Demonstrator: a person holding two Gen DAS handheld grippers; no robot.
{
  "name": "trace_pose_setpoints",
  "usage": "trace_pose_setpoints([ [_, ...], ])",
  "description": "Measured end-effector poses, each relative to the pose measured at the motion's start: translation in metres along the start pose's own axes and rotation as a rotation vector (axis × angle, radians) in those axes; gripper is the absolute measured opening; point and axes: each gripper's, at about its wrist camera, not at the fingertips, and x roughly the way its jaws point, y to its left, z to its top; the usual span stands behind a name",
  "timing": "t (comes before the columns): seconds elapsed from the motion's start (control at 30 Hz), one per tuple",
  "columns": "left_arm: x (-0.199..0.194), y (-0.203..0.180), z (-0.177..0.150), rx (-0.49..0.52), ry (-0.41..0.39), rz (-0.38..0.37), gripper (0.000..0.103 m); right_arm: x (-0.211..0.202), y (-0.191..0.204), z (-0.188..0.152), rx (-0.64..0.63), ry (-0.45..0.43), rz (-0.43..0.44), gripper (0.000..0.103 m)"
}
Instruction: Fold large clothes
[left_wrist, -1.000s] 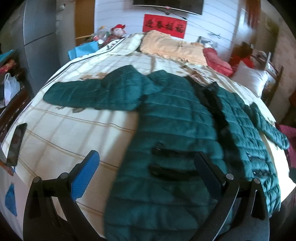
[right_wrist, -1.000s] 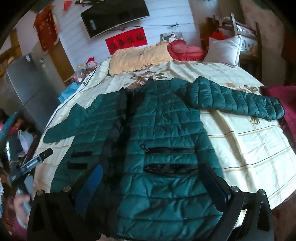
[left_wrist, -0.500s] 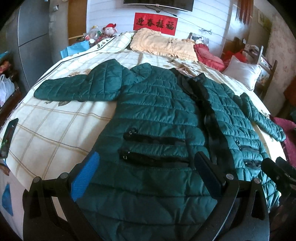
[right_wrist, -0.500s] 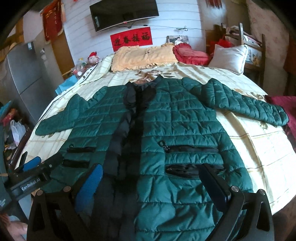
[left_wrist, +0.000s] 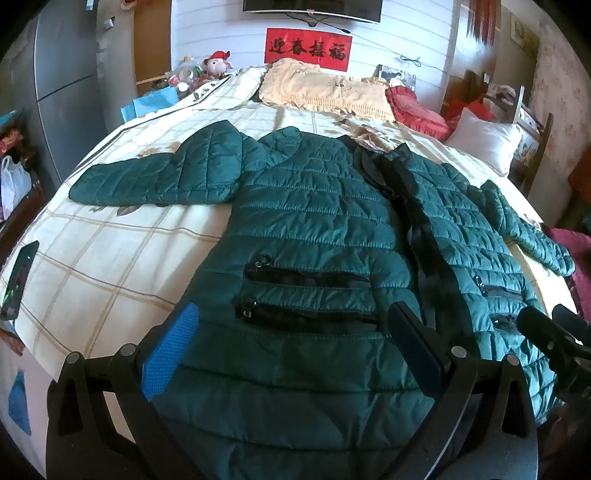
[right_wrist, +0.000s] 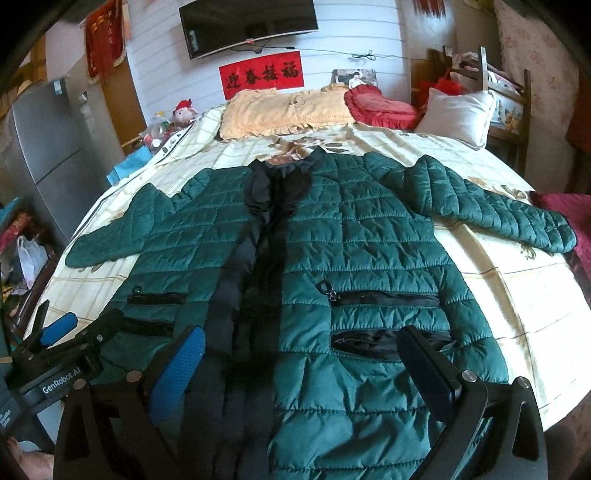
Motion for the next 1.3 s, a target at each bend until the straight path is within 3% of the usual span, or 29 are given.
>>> trace_pose_setpoints([
  [1.3,0.008,-0.007,0.008,0.027,0.005,0.01,0.102,0.013,0.005,0.006,-0.028,0.013,-0.04,0.103],
])
